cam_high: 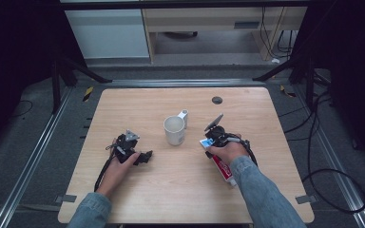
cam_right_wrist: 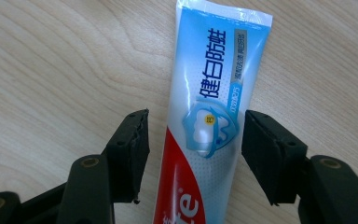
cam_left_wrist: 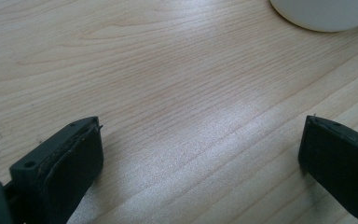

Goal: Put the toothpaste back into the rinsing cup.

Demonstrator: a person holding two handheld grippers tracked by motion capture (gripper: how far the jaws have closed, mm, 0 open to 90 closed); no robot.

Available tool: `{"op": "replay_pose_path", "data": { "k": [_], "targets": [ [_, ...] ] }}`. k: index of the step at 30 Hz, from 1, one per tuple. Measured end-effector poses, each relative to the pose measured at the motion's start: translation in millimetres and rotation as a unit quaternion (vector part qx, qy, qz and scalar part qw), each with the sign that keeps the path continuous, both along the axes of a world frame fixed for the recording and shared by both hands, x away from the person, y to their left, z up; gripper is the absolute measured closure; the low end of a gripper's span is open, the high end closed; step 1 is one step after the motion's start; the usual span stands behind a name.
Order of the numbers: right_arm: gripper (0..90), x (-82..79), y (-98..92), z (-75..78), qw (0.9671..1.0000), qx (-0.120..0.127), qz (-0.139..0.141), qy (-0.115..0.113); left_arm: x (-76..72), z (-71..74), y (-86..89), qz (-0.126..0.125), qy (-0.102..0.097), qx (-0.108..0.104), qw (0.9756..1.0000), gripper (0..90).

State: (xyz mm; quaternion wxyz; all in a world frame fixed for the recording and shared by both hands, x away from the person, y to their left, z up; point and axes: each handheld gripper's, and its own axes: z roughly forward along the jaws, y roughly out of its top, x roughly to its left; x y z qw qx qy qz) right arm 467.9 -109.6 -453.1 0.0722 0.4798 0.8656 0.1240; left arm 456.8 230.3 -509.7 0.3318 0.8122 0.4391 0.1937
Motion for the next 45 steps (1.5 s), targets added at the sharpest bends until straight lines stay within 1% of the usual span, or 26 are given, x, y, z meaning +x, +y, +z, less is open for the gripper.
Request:
{"op": "replay_pose_path", "data": {
  "k": [2,5,10,17,20,21,22,24,28,32,38,40,41,43,44,45],
  "targets": [
    [41.7,1.3,0.1,-1.9,1.0000,-0.003,-0.004,0.000,0.0,0.0,0.0,0.000,0.000,0.000,1.0000,0.0],
    [42.3,6.0,-0.7,-6.1,0.9999,0.000,-0.010,0.008,0.1,0.0,0.1,-0.001,0.000,0.000,1.0000,0.0],
    [42.5,9.2,-1.1,-9.1,0.9998,0.001,-0.016,0.010,0.1,0.0,0.1,-0.001,0.000,0.000,1.0000,0.0],
    [41.9,10.9,-2.2,-12.3,0.9998,-0.002,-0.015,0.013,0.2,0.0,0.1,-0.001,0.000,0.000,1.0000,0.0],
    [41.9,11.6,-2.6,-12.7,0.9998,0.002,-0.013,0.014,0.2,0.0,0.1,-0.001,0.000,0.000,1.0000,0.0],
    [41.8,11.6,-2.4,-12.9,0.9998,0.002,-0.014,0.014,0.2,0.0,0.1,-0.001,0.000,0.000,1.0000,0.0],
    [41.7,12.0,-2.1,-14.5,0.9999,-0.005,-0.010,0.009,0.2,0.0,0.1,-0.001,0.000,0.000,1.0000,0.0],
    [41.6,11.9,-1.0,-14.3,0.9998,-0.003,-0.016,0.014,0.2,0.0,0.1,-0.001,0.000,0.000,1.0000,0.0],
    [41.6,12.4,-1.3,-15.3,0.9998,-0.004,-0.011,0.015,0.2,0.0,0.1,-0.001,0.000,0.000,1.0000,0.0],
    [41.8,12.9,-0.5,-16.7,0.9998,-0.007,-0.012,0.017,0.2,0.0,0.1,-0.001,0.000,0.000,1.0000,0.0],
    [43.2,13.3,-0.5,-17.2,0.9997,-0.004,-0.007,0.021,0.2,0.0,0.1,-0.001,0.000,0.000,1.0000,0.0],
    [43.4,12.9,0.7,-17.4,0.9997,-0.005,-0.011,0.023,0.2,0.0,0.1,-0.001,0.000,0.000,1.0000,0.0],
    [43.8,13.2,0.7,-17.5,0.9998,-0.007,-0.004,0.021,0.2,0.0,0.1,-0.001,0.000,0.000,1.0000,0.0],
    [44.4,13.0,2.2,-17.3,0.9997,-0.008,-0.003,0.023,0.2,0.0,0.1,-0.001,0.000,0.000,1.0000,0.0],
    [44.6,13.1,2.1,-18.0,0.9997,-0.012,0.001,0.019,0.2,0.0,0.1,-0.001,0.000,0.000,1.0000,0.0],
    [44.9,15.2,-4.0,-19.5,0.9989,-0.015,0.044,0.007,0.2,0.0,0.1,-0.001,0.000,0.000,1.0000,0.0]
  ]
}}
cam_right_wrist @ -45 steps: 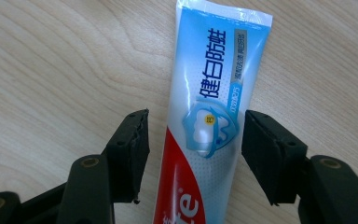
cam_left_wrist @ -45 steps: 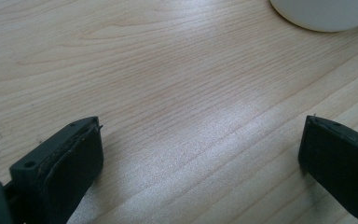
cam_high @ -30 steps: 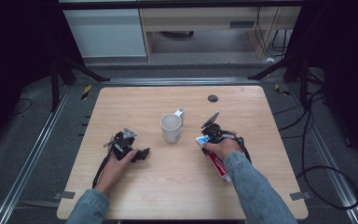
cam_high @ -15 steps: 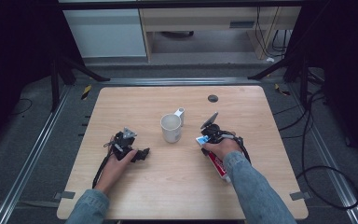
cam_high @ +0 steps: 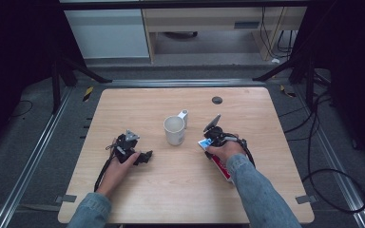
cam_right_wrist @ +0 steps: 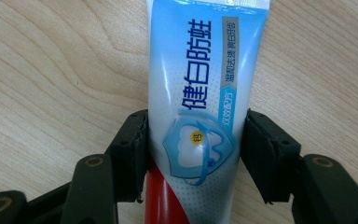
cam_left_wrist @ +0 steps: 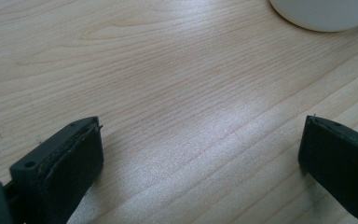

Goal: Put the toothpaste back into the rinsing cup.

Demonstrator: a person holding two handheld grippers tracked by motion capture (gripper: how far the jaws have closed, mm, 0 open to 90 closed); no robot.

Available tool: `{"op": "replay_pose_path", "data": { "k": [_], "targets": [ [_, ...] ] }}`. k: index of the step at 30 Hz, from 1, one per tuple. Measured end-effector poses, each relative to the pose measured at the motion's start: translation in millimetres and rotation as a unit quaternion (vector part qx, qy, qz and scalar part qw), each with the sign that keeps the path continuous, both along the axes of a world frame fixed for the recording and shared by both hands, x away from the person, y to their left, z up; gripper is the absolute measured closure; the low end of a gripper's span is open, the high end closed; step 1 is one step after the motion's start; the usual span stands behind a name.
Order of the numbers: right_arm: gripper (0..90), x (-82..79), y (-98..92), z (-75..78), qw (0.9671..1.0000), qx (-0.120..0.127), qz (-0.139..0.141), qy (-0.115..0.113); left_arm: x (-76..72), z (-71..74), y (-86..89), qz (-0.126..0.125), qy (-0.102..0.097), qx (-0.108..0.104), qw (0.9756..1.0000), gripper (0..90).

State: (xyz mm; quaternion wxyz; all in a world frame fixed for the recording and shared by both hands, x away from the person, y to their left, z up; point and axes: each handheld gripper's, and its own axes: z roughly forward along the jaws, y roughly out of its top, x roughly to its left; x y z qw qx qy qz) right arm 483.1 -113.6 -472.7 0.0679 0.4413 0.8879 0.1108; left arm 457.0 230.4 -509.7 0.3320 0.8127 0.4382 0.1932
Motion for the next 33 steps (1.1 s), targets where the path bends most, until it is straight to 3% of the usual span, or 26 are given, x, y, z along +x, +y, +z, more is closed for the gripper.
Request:
{"op": "replay_pose_path", "data": {
  "k": [2,12,15,25,33],
  "targets": [
    [45.7,-2.3,7.0,2.3,0.9991,0.002,-0.041,0.013,0.0,0.0,0.0,0.000,0.000,0.000,1.0000,0.0],
    [55.9,-4.2,8.7,4.9,0.9996,-0.003,-0.027,0.006,0.0,0.0,0.0,0.000,0.000,0.000,1.0000,0.0],
    [64.0,-5.4,6.5,7.5,0.9997,0.006,-0.024,0.007,0.1,0.0,0.0,0.000,0.000,0.000,1.0000,0.0],
    [72.0,-8.5,2.4,13.2,0.9998,0.019,-0.009,-0.001,0.2,0.0,0.1,-0.001,0.000,0.000,1.0000,0.0],
    [73.0,-11.0,-5.9,26.5,0.9979,0.055,-0.008,-0.034,0.3,0.0,0.1,-0.001,0.000,0.000,1.0000,0.0]
  ]
}}
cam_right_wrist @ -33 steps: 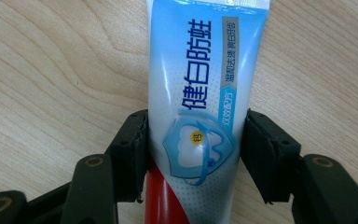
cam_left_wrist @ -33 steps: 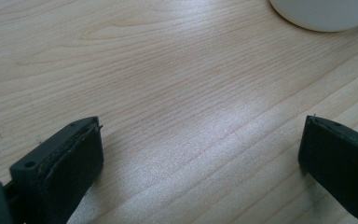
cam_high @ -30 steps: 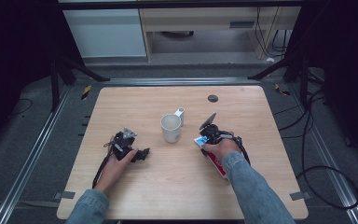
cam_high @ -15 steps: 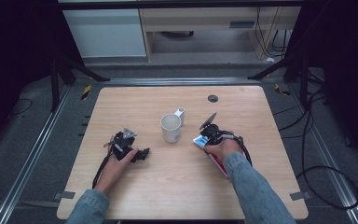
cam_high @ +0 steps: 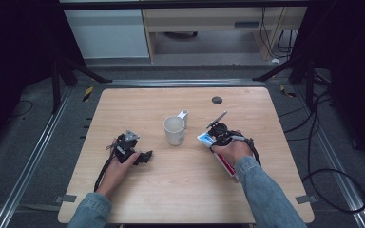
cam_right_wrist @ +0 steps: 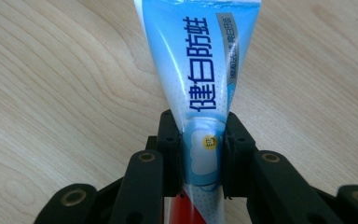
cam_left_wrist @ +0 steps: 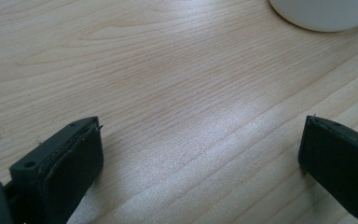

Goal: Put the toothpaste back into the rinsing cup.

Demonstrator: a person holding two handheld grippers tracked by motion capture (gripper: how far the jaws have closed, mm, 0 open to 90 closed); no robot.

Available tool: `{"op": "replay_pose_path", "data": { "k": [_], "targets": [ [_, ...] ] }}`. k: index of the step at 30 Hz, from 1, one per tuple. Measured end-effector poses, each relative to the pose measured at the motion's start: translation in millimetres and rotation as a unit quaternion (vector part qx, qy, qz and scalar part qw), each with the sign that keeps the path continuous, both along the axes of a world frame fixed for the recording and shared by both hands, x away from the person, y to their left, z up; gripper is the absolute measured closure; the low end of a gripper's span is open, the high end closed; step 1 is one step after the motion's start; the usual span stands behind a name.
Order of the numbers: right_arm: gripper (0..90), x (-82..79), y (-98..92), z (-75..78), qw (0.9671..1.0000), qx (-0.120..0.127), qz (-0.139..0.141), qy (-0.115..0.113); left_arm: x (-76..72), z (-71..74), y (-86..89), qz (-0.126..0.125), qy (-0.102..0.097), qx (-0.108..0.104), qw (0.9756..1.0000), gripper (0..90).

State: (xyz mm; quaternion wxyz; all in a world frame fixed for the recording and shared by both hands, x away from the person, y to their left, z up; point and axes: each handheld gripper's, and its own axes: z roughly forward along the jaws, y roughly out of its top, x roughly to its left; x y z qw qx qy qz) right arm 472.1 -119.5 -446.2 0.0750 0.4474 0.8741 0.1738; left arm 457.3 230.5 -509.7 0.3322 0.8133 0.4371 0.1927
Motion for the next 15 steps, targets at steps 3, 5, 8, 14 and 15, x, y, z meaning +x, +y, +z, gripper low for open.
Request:
{"op": "replay_pose_path", "data": {
  "k": [3,5,8,14,15],
  "targets": [
    [73.2,-1.8,-2.2,5.4,1.0000,0.007,0.002,-0.005,0.0,0.0,0.0,0.000,0.000,0.000,1.0000,0.0],
    [73.3,-3.2,-4.4,8.8,0.9998,0.012,0.005,-0.013,0.0,0.0,0.0,0.000,0.000,0.000,1.0000,0.0],
    [73.4,-4.8,-7.2,12.1,0.9996,0.016,0.007,-0.023,0.0,0.0,0.0,0.000,0.000,0.000,1.0000,0.0],
    [73.6,-7.5,-15.7,26.8,0.9983,0.036,0.000,-0.045,0.0,0.0,0.0,0.000,0.000,0.000,1.0000,0.0],
    [73.6,-7.9,-17.0,30.3,0.9981,0.037,-0.002,-0.049,0.0,0.0,0.0,0.000,0.000,0.000,1.0000,0.0]
  ]
}}
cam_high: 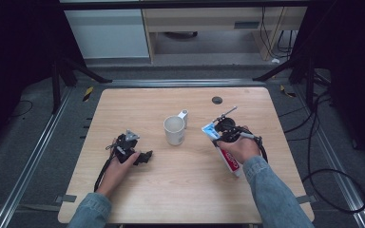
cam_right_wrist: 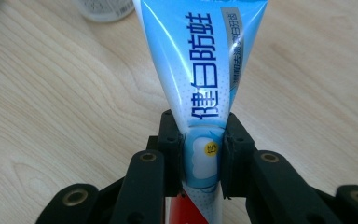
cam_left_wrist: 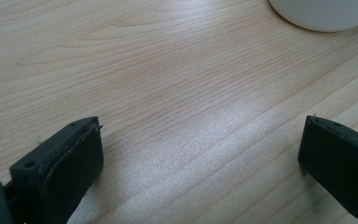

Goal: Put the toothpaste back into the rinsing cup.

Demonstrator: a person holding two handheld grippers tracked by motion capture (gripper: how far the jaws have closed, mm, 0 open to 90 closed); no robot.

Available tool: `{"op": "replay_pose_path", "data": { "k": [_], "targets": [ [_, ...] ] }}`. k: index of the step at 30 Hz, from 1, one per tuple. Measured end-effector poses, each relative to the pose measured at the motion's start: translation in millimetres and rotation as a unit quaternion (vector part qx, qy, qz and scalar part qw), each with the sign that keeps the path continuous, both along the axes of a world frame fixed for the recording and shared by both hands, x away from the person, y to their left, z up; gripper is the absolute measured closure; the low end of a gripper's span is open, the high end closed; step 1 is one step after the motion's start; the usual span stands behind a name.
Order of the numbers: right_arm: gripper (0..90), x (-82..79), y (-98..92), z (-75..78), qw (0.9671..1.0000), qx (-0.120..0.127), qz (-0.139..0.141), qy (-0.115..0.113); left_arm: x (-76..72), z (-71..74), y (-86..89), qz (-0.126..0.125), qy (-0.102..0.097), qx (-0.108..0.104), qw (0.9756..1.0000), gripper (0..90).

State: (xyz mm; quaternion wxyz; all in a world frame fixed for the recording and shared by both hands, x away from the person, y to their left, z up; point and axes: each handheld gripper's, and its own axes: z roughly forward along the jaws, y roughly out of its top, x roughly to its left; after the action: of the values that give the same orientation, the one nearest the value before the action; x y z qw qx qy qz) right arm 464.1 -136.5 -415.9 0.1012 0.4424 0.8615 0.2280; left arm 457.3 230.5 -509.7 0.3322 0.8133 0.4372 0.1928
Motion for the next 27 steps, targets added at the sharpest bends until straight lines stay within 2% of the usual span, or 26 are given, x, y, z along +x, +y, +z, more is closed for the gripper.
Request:
{"op": "replay_pose_path", "data": {
  "k": [1,3,7,14,19,21,23,27],
  "targets": [
    [73.8,-0.6,-3.0,7.7,0.9999,0.009,-0.002,-0.010,0.0,0.0,0.0,0.000,0.000,0.000,1.0000,0.0],
    [73.8,-0.9,-3.6,10.2,0.9999,0.011,-0.003,-0.012,0.0,0.0,0.0,0.000,0.000,0.000,1.0000,0.0],
    [73.8,-1.1,-6.5,23.7,0.9992,0.023,-0.007,-0.032,0.0,0.0,0.0,0.000,0.000,0.000,1.0000,0.0],
    [73.8,2.7,-4.7,29.7,0.9983,0.033,-0.005,-0.049,0.0,0.0,0.0,0.000,0.000,0.000,1.0000,0.0],
    [73.7,5.3,-3.0,28.1,0.9974,0.044,-0.005,-0.058,0.0,0.0,0.0,0.000,0.000,0.000,1.0000,0.0],
    [73.7,5.4,-2.7,28.7,0.9964,0.055,-0.011,-0.063,0.0,0.0,0.0,0.000,0.000,0.000,1.0000,0.0],
    [73.7,6.1,-3.1,29.4,0.9944,0.067,-0.012,-0.082,0.0,0.0,0.0,0.000,0.000,0.000,1.0000,0.0],
    [73.7,5.8,-1.6,31.4,0.9917,0.079,-0.023,-0.099,0.0,0.0,0.0,0.000,0.000,0.000,1.0000,0.0]
  ]
}}
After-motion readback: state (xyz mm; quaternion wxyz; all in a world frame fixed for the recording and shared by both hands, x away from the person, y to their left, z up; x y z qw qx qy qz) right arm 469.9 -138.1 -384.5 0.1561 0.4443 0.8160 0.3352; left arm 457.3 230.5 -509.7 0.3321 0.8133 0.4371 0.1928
